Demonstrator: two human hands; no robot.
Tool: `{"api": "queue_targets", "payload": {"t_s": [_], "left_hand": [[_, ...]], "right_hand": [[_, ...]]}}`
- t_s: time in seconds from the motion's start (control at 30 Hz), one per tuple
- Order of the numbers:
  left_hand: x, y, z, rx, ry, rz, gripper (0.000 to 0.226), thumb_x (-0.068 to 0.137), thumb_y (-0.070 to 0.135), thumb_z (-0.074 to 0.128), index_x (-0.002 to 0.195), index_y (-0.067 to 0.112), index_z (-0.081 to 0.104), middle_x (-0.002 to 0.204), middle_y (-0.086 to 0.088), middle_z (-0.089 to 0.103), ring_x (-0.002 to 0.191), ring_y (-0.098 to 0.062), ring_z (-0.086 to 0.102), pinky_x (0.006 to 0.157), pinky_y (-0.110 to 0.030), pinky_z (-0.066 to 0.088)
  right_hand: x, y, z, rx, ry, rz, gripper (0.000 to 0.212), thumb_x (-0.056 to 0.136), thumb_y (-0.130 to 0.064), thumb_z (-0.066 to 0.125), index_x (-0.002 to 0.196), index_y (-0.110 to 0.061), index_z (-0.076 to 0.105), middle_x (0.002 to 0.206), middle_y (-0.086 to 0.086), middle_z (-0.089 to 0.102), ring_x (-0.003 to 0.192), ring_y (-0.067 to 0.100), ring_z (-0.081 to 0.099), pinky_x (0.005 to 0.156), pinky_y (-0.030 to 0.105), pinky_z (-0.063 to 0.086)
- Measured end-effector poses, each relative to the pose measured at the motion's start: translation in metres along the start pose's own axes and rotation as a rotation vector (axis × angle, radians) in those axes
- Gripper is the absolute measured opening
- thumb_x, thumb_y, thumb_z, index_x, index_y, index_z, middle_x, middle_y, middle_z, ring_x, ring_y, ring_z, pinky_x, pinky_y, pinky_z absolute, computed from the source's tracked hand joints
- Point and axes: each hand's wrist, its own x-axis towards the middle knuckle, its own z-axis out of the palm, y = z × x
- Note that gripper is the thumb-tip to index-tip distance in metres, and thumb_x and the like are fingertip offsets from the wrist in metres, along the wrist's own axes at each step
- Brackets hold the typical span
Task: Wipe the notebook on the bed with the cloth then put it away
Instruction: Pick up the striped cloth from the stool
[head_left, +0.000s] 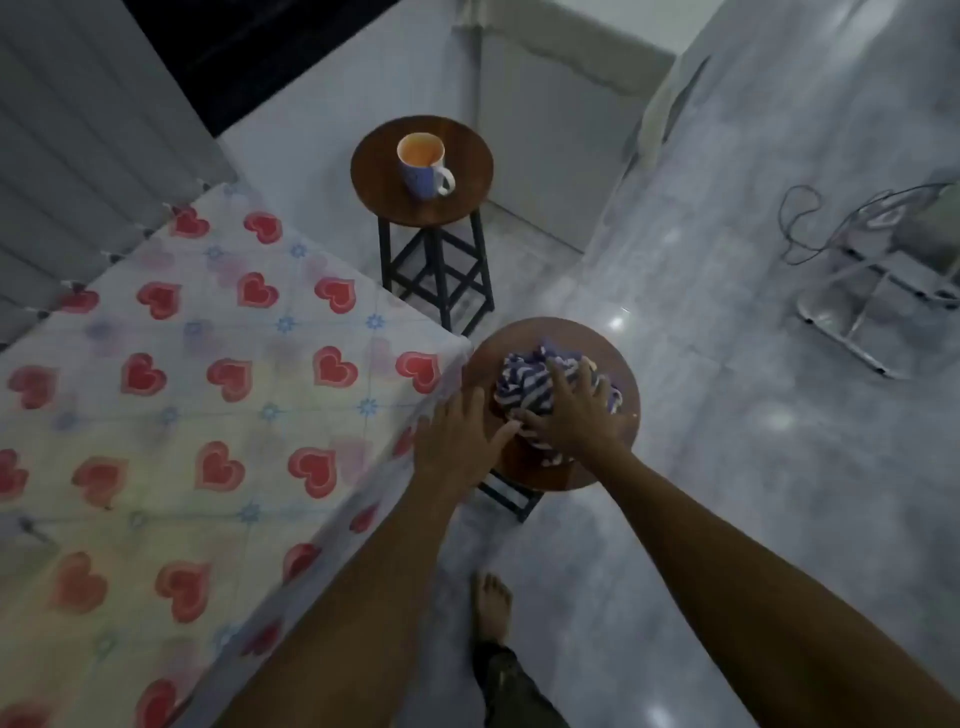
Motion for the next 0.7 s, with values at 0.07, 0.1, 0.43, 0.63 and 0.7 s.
{"api": "queue_targets", "payload": {"t_s": [0.07,0.1,0.43,0.63,0.7], "left_hand": [[0.015,0.000,0.005,-0.008,-0.010,-0.024,0.080,0.093,0.075,0.031,0.149,0.019,0.037,0.158,-0.009,0.041,0.143,-0.031,0.042,0.116,-0.053,0.035],[0.022,-0.001,0.007,-0.008,-0.022,-0.027,0.080,0.093,0.075,0.032,0.150,0.018,0.036,0.159,-0.010,0.039,0.143,-0.031,0.041,0.116,-0.054,0.035],[0.034,-0.008,0.008,-0.032,-0.032,-0.047,0.080,0.096,0.070,0.034,0.154,0.015,0.033,0.164,-0.008,0.030,0.149,-0.028,0.031,0.119,-0.051,0.031],[0.015,-0.018,0.005,-0.004,-0.030,-0.060,0.081,0.096,0.071,0.032,0.157,0.019,0.025,0.162,-0.007,0.033,0.148,-0.028,0.033,0.117,-0.052,0.034],[0.006,-0.023,-0.001,-0.003,-0.012,-0.070,0.077,0.096,0.070,0.033,0.152,0.019,0.034,0.155,-0.007,0.044,0.142,-0.028,0.042,0.113,-0.050,0.039]], "right_hand": [[0.010,-0.005,0.002,0.064,-0.020,0.041,0.097,0.082,-0.072,0.060,0.155,-0.044,0.003,0.167,0.009,-0.009,0.150,0.052,-0.006,0.111,0.077,0.024],[0.015,-0.007,0.005,0.057,-0.037,0.048,0.096,0.082,-0.073,0.059,0.155,-0.046,0.003,0.167,0.009,-0.013,0.149,0.053,-0.010,0.110,0.079,0.024],[0.046,-0.021,0.029,-0.042,-0.043,0.114,0.065,0.091,-0.063,0.054,0.147,-0.050,0.026,0.165,0.015,-0.001,0.148,0.056,-0.005,0.103,0.084,0.023],[0.029,-0.011,0.025,-0.180,0.041,-0.009,0.044,0.097,-0.033,0.058,0.140,-0.036,0.048,0.155,0.019,0.027,0.143,0.051,0.022,0.102,0.068,0.043],[0.019,-0.008,0.021,-0.208,0.048,-0.046,0.042,0.097,-0.030,0.058,0.138,-0.036,0.052,0.152,0.017,0.034,0.141,0.047,0.029,0.105,0.062,0.042]]}}
